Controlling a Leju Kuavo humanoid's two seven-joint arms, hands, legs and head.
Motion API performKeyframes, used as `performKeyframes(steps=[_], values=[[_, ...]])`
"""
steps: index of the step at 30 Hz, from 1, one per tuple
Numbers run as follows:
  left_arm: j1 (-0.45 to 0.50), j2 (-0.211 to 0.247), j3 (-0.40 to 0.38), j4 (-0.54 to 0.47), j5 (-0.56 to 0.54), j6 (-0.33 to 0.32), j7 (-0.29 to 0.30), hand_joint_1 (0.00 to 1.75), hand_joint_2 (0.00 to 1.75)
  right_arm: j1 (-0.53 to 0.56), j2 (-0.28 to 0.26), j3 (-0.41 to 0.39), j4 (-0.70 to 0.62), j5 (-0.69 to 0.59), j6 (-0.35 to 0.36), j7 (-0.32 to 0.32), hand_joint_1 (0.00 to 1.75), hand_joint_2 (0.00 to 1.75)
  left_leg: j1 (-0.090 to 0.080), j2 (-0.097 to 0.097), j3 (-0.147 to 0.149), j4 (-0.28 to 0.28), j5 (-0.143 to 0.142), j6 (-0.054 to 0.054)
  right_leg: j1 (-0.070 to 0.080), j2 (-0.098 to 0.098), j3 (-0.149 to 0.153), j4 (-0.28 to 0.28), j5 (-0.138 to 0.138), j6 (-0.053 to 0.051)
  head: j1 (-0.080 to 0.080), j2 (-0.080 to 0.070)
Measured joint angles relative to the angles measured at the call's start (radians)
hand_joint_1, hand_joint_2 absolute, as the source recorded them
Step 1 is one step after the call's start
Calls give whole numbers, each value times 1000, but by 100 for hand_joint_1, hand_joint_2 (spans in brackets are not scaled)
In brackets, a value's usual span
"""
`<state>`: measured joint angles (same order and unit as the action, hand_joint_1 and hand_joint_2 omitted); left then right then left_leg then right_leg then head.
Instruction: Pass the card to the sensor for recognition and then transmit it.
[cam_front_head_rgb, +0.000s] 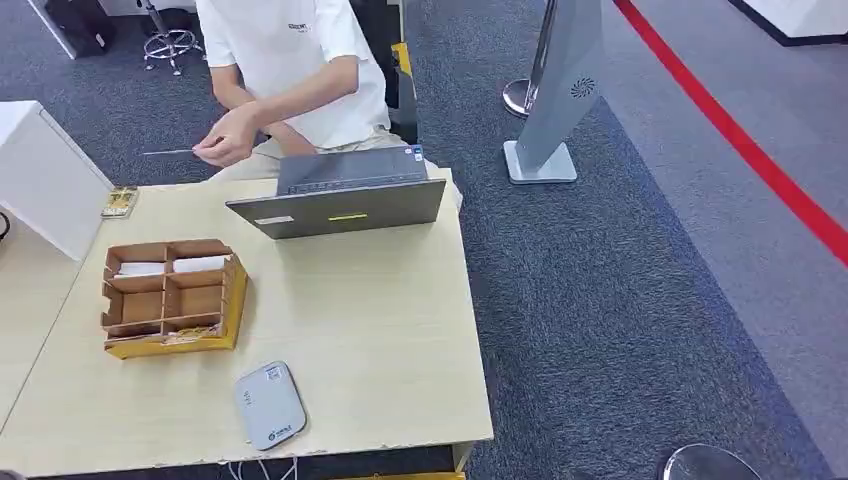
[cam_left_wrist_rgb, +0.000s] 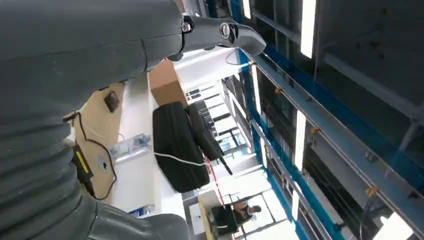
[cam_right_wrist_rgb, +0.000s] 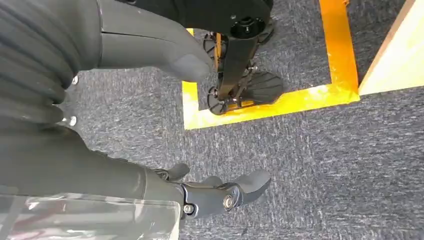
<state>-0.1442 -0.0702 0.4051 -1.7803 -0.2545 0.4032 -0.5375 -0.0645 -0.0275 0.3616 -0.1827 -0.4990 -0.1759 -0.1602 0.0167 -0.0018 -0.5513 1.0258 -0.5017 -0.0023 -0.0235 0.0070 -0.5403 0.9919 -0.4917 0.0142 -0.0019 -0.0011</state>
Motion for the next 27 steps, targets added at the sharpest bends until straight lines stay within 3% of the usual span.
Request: performKeyframes(steps=[27], values=[[-489,180,-389,540,-454,-253,320,0,175,-4,0,23,3,12,14,32,0,175,0,1,0,0,0,0,0,2,-1,1,1,0,0,0]])
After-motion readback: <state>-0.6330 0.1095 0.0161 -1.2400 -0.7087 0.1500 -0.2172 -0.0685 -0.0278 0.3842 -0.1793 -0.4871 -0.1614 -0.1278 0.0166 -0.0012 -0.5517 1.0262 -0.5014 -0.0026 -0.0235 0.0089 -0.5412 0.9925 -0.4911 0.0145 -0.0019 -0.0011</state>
